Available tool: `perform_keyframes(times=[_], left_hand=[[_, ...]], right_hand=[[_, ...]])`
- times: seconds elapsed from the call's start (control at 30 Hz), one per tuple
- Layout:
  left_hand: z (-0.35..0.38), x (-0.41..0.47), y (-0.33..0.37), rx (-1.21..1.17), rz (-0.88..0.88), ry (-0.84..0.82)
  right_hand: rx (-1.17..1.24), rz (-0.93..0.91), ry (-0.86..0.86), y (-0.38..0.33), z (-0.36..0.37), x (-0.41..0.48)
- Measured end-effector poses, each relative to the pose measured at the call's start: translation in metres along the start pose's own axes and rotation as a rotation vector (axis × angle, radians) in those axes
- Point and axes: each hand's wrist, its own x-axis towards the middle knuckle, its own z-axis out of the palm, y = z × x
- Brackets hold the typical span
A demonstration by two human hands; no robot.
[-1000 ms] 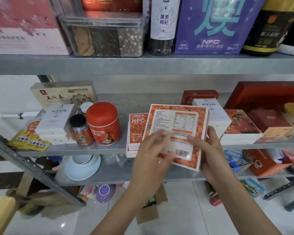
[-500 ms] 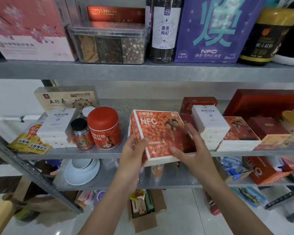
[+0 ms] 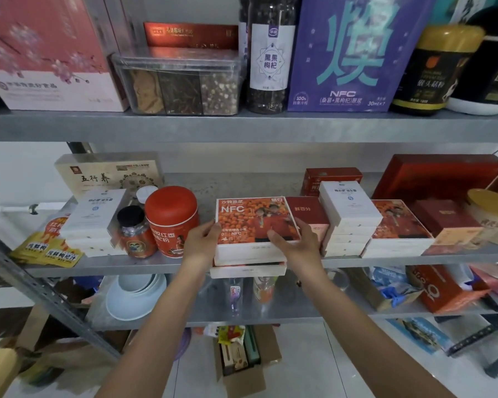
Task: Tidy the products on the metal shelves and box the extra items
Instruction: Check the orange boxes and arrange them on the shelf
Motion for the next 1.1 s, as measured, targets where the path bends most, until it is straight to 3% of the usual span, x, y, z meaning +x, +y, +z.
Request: perform_keyframes(times=[0.13,0.33,0.5,0.6,0.7,0.87,1.0,1.1], left_hand=[[0.005,-0.001,0.000,0.001,-0.002,0.032],[0.000,0.011,-0.007,0.278,0.027,0.011],[-0.010,0.015,-0.016,-0.067,-0.262,-0.268],[-0.014,0.022,-0.016,-0.323,-0.400,-0.291],[-0.013,0.029,-0.018,-0.417,-0.486,-0.305],[-0.007,0.035,-0.020,-0.592,-0.519,-0.352],[-0.012,0.041,-0.016,-0.549,-0.584,-0.385],[-0.015,0.045,-0.011,-0.450,-0.647,-0.436]], right_hand=[[-0.035,0.062,0.072,0.003,-0.003,0.008],[0.174,0.382,-0.148,0.003,-0.017,0.019],[0.331,0.486,-0.341,0.007,-0.027,0.028],[0.430,0.497,-0.448,0.007,-0.034,0.041],[0.470,0.517,-0.515,0.009,-0.033,0.049],[0.549,0.568,-0.655,0.009,-0.016,0.039],[0.652,0.560,-0.784,0.005,-0.018,0.043],[0.688,0.651,-0.780,-0.001,-0.016,0.049]])
